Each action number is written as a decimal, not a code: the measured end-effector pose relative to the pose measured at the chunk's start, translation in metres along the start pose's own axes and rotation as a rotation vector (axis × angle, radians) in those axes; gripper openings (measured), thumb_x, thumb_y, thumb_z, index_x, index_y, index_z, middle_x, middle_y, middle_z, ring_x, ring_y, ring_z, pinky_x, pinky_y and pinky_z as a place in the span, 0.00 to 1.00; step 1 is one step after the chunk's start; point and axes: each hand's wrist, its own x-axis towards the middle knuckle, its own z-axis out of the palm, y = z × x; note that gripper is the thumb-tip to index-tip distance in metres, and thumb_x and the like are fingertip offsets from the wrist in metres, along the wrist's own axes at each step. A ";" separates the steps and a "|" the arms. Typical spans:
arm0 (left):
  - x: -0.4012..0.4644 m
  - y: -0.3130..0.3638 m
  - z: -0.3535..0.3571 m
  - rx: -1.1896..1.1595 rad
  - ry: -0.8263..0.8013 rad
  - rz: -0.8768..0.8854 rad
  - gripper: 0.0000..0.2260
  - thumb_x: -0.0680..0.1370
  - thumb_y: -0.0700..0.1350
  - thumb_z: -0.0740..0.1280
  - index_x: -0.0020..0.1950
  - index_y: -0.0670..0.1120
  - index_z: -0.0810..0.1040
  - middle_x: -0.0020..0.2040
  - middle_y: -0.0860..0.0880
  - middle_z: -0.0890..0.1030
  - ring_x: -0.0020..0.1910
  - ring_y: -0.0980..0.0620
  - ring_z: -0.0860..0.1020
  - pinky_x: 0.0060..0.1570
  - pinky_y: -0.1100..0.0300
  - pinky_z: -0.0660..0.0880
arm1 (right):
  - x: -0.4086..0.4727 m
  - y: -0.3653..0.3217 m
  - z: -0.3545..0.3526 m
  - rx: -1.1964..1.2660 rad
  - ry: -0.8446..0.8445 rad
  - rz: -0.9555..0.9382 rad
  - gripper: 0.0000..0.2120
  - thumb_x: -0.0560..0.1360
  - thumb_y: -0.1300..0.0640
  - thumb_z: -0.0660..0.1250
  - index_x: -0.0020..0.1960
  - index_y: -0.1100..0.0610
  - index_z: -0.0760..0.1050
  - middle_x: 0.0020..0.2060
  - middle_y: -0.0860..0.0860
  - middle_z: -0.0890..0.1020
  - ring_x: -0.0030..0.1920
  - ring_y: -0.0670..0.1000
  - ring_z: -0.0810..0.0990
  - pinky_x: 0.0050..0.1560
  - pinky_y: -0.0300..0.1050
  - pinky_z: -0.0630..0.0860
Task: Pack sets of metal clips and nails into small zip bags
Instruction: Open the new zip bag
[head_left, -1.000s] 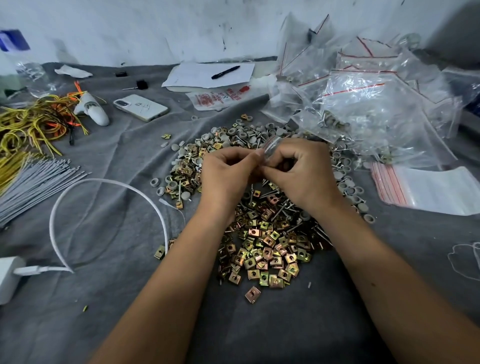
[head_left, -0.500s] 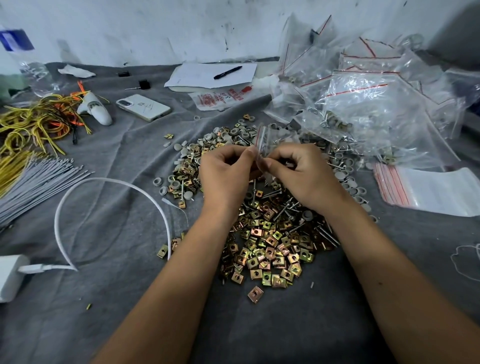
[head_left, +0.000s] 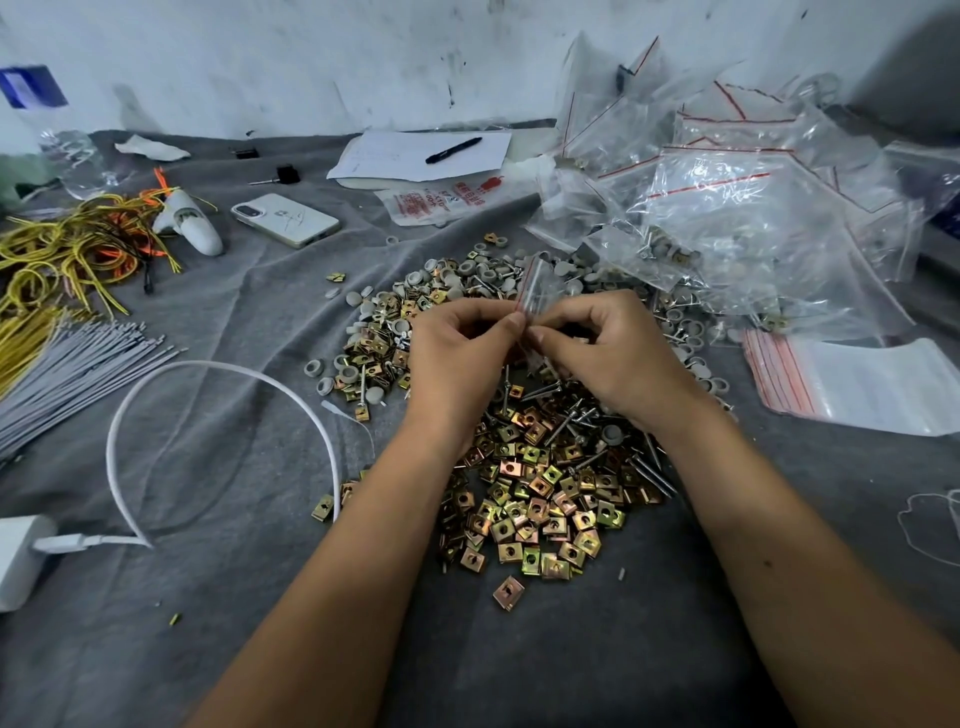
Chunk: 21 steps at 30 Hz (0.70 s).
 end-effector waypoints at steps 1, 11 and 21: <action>0.000 -0.001 0.000 -0.006 0.009 -0.006 0.04 0.79 0.32 0.70 0.51 0.35 0.85 0.46 0.34 0.85 0.42 0.39 0.84 0.49 0.44 0.84 | 0.000 0.000 0.000 -0.006 0.007 0.006 0.04 0.77 0.63 0.73 0.49 0.60 0.87 0.35 0.43 0.85 0.35 0.37 0.81 0.38 0.29 0.73; 0.002 0.000 -0.001 -0.078 0.003 -0.059 0.06 0.78 0.30 0.69 0.49 0.36 0.85 0.47 0.37 0.86 0.44 0.43 0.85 0.47 0.53 0.85 | 0.000 -0.001 0.005 0.012 0.086 0.050 0.02 0.77 0.61 0.74 0.48 0.59 0.86 0.36 0.51 0.86 0.34 0.46 0.84 0.36 0.39 0.80; 0.000 0.000 -0.001 0.168 0.095 0.080 0.04 0.75 0.36 0.74 0.41 0.41 0.86 0.37 0.41 0.86 0.39 0.38 0.85 0.43 0.35 0.83 | 0.000 -0.001 0.010 -0.216 0.134 -0.134 0.02 0.72 0.63 0.75 0.42 0.59 0.82 0.38 0.49 0.83 0.39 0.49 0.81 0.42 0.53 0.80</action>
